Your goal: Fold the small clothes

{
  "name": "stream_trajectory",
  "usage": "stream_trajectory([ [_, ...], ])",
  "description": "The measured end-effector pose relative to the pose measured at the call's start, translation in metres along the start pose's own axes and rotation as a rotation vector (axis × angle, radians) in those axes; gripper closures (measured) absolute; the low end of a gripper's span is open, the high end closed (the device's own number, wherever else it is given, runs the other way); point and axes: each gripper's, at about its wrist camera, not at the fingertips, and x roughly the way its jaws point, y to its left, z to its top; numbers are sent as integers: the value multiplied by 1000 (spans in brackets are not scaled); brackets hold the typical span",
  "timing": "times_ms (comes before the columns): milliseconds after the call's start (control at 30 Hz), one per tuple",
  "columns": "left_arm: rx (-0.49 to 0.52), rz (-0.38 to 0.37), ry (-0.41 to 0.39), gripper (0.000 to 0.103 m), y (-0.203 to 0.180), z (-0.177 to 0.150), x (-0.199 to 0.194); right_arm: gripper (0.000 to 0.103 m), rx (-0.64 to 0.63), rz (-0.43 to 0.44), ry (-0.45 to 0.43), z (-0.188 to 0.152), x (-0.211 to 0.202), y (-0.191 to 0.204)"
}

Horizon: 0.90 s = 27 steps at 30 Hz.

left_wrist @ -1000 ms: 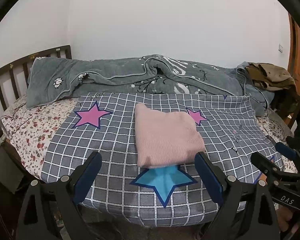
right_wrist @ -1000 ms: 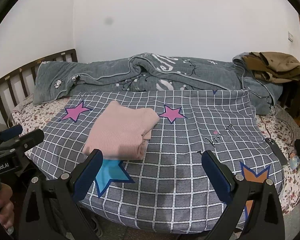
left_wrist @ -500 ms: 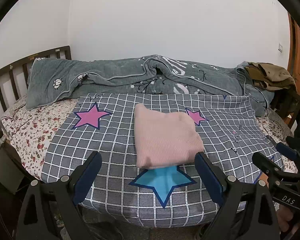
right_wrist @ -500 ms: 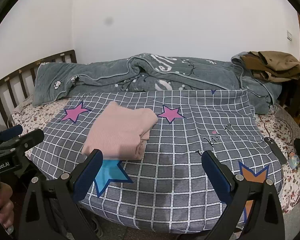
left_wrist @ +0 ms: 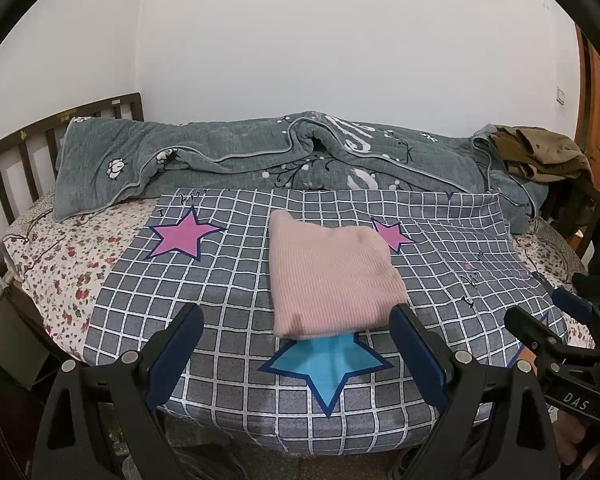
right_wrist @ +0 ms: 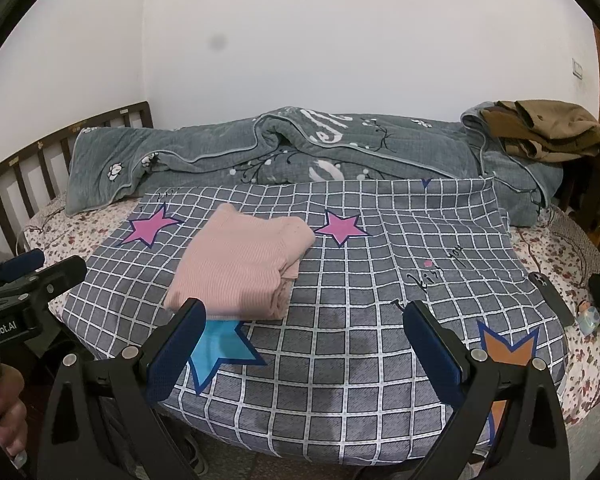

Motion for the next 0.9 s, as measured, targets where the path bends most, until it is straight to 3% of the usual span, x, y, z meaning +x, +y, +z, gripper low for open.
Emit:
stream_trajectory([
  [900, 3, 5, -3, 9, 0, 2, -2, 5, 8, 1, -4, -1, -3, 2],
])
